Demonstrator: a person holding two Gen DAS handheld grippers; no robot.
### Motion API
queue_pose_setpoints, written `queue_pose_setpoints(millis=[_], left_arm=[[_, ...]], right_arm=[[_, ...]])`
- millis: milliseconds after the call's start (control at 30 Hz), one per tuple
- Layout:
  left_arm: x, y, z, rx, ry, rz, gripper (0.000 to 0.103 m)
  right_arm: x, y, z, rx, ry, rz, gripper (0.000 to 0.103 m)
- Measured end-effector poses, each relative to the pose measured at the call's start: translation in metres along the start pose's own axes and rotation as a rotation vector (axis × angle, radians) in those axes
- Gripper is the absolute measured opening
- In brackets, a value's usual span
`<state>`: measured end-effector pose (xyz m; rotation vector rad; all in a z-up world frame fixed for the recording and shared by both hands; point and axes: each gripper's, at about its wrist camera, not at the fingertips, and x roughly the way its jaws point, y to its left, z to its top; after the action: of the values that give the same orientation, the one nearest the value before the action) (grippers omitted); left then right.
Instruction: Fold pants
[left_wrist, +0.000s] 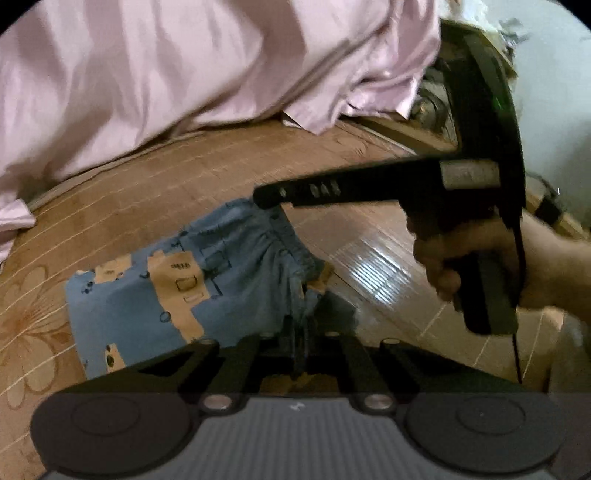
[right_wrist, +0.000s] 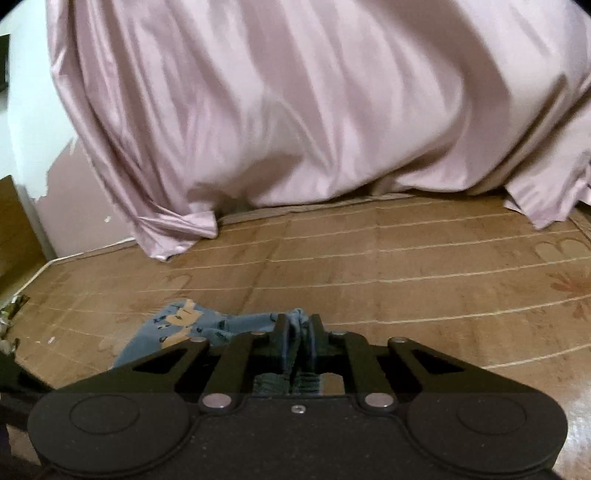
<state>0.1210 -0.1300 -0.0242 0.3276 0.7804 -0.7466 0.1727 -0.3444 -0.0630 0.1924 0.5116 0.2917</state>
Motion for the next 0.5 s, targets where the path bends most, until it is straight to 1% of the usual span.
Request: queue_pose_setpoints(millis=[33,100,133,167,200,233,267,300,333,400,433,467,500], left_arm=[[0.006,-0.002,-0.003,0.007,0.023,-0.005,0.004],[0.021,-0.004,-0.012,0.025,0.093,-0.010,0.004],[0.026,-0.003,-0.017,0.031,0.123,-0.003,0.004],[0.026,-0.001,-0.021,0.030,0.134,-0.002,0.004],[0.021,0.001,-0.023,0.020,0.123,-0.011,0.005],[0.011,0.005,-0.025,-0.002,0.097,-0.027,0.010],[0.000,0.009,-0.027,-0.023,0.060,-0.040,0.015],[-0.013,0.014,-0.029,-0.046,0.012,-0.053,0.029],[-0.026,0.020,-0.030,-0.065,-0.038,-0.053,0.039],[-0.041,0.030,-0.031,-0.096,-0.112,-0.019,0.043],[-0.046,0.037,-0.030,-0.117,-0.135,0.004,0.043],[-0.047,0.045,-0.028,-0.152,-0.153,0.028,0.043],[-0.047,0.056,-0.027,-0.206,-0.169,0.061,0.043]], right_arm=[[0.004,-0.003,-0.002,0.003,0.033,-0.009,0.015],[0.017,-0.006,-0.012,-0.005,0.115,-0.050,0.028],[0.020,-0.006,-0.016,-0.021,0.132,-0.068,0.030],[0.019,-0.006,-0.018,-0.033,0.134,-0.080,0.037],[0.015,-0.006,-0.017,-0.033,0.119,-0.087,0.047],[0.007,-0.006,-0.014,-0.028,0.093,-0.085,0.052],[-0.002,-0.004,-0.010,-0.024,0.058,-0.080,0.062],[-0.011,-0.001,-0.008,-0.026,0.025,-0.072,0.064],[-0.017,0.002,-0.006,-0.029,0.002,-0.061,0.064],[-0.026,0.011,-0.005,-0.040,-0.017,-0.026,0.063],[-0.026,0.016,-0.005,-0.046,-0.011,-0.013,0.061],[-0.025,0.021,-0.006,-0.050,0.005,0.002,0.055],[-0.022,0.026,-0.007,-0.047,0.030,0.006,0.045]])
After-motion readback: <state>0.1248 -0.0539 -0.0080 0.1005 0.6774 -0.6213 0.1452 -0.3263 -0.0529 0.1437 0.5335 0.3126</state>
